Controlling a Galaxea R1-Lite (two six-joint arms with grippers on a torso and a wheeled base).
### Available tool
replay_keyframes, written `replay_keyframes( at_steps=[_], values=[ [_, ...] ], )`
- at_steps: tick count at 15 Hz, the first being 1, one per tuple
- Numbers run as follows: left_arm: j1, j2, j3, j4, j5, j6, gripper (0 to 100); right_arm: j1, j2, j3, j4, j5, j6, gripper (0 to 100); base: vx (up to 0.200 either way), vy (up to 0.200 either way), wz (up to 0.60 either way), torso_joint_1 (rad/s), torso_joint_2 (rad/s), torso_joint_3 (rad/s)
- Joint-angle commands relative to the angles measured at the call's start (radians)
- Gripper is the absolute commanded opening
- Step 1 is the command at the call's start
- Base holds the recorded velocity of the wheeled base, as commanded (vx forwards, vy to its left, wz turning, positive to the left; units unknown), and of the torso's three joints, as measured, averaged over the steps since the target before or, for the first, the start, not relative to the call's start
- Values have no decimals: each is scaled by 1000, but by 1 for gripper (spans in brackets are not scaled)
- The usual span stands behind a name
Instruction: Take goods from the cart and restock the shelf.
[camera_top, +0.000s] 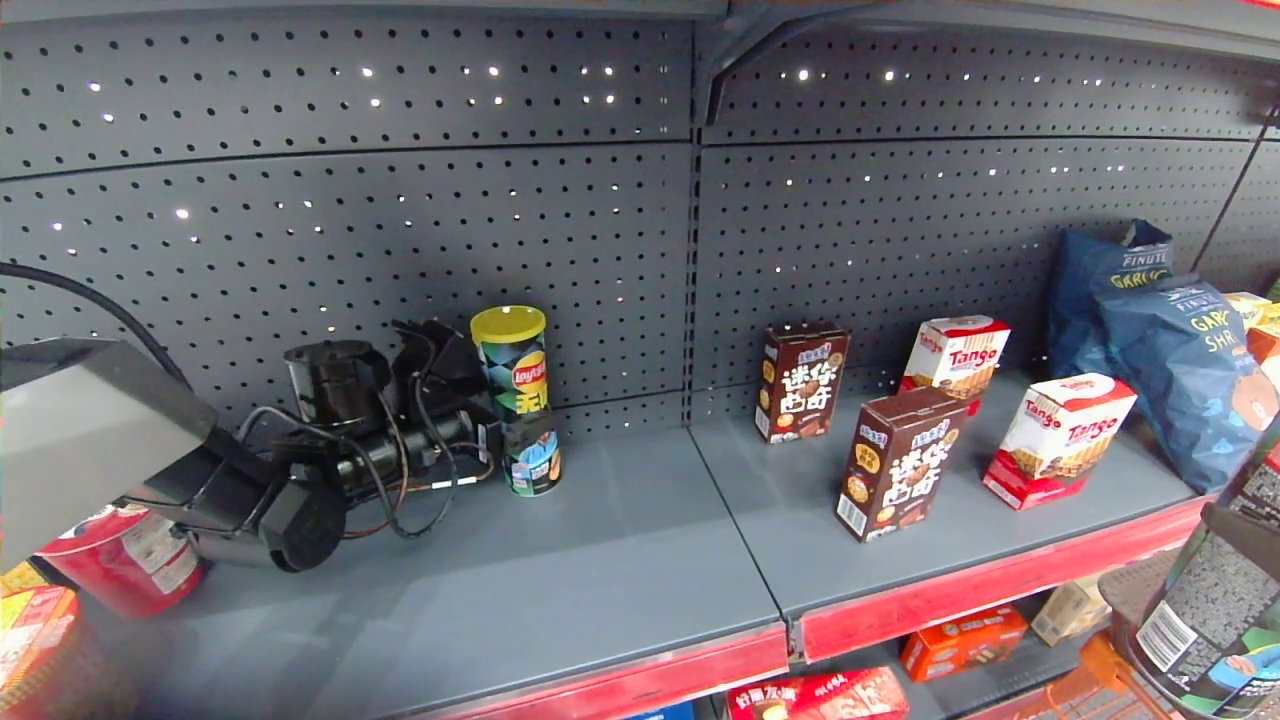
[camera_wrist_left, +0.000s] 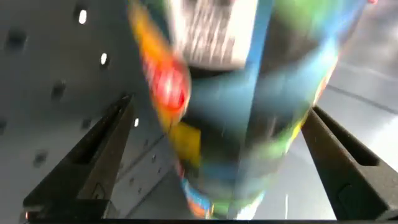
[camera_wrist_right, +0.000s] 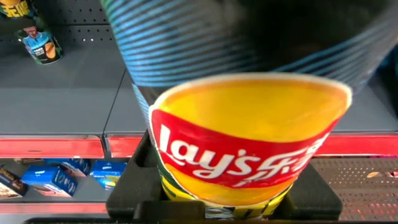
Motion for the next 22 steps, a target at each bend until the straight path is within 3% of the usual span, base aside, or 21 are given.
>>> replay_keyframes(
  at_steps=[1,5,9,11,14,16,19,22],
  values=[
    [-6,15,-29,4,-1,1,0,0,0,0,-1,0,-1,0,0,0,0,0,0,0],
    [-20,13,-8,2,22,1,0,0,0,1,-1,1,-1,0,0,0,0,0,0,0],
    [-17,-62,63,-10,9,1,0,0,0,1,-1,1,-1,0,0,0,0,0,0,0],
    [-15,-113,90,-12,-59,0,0,2,0,1,-1,1,-1,0,0,0,0,0,0,0],
    [-15,-182,110,-7,-88,-7,0,0,-3,1,-1,1,-1,0,0,0,0,0,0,0],
    [-10,-269,219,-12,-175,-7,0,0,-3,1,-1,0,-1,0,0,0,0,0,0,0],
    [-6,-358,359,-46,-243,-8,0,0,-3,1,-1,0,-1,0,0,0,0,0,0,0],
    [-3,-383,428,-90,-292,-10,0,-1,-5,1,-1,0,-1,0,0,0,0,0,0,0]
  ],
)
